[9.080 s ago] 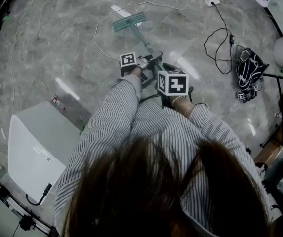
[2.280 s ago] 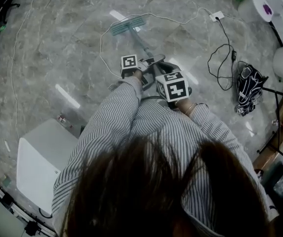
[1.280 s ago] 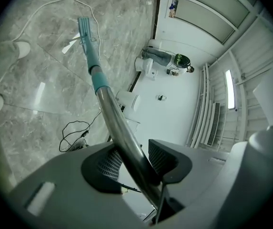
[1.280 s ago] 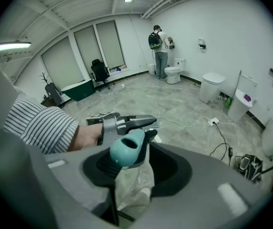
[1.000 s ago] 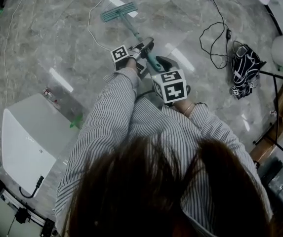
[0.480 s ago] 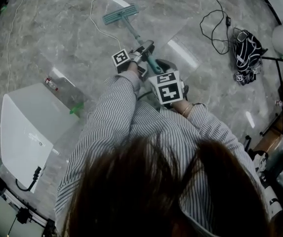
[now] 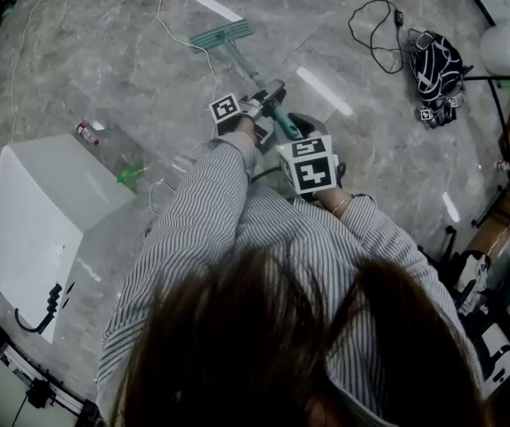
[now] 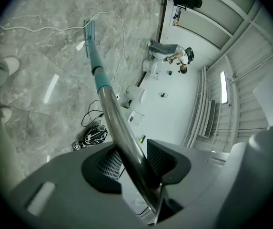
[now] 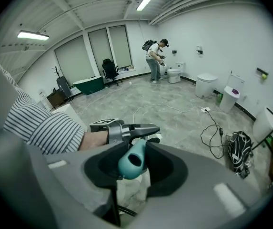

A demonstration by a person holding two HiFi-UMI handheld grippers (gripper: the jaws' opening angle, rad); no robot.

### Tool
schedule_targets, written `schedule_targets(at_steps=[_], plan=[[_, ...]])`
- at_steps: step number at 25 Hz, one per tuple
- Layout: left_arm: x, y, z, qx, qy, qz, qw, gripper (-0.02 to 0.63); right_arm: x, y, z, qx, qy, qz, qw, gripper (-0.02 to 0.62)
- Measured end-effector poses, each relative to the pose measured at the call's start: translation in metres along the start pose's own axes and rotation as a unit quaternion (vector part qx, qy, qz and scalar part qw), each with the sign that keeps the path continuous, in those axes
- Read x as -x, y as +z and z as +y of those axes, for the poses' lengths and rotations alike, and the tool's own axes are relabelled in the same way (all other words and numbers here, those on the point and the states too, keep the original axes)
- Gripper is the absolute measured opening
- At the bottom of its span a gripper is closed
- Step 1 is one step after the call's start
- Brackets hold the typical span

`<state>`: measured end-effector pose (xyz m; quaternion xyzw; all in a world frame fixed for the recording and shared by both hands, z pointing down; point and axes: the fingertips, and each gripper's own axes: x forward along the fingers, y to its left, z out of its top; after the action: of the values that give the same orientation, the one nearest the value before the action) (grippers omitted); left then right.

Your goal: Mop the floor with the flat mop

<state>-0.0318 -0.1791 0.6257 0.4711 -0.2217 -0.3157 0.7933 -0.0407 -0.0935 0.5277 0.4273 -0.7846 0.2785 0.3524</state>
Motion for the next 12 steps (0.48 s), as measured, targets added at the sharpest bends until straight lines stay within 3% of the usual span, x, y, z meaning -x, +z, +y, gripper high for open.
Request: schedule_targets(at_steps=[6,12], plan=[[0.006,-0.086,0.042,-0.001,0.004,0.005,1.0,0.141,0.061,-0.07,-0.023,-0.016,-0.006,-0.004,1.0,0.113],[0.022,-0.191,0.097,0.008,-0.006,0.007,0.9999,0.132,0.133,-0.164,-0.042,-0.044,-0.011,-0.005,0.999,0.112]])
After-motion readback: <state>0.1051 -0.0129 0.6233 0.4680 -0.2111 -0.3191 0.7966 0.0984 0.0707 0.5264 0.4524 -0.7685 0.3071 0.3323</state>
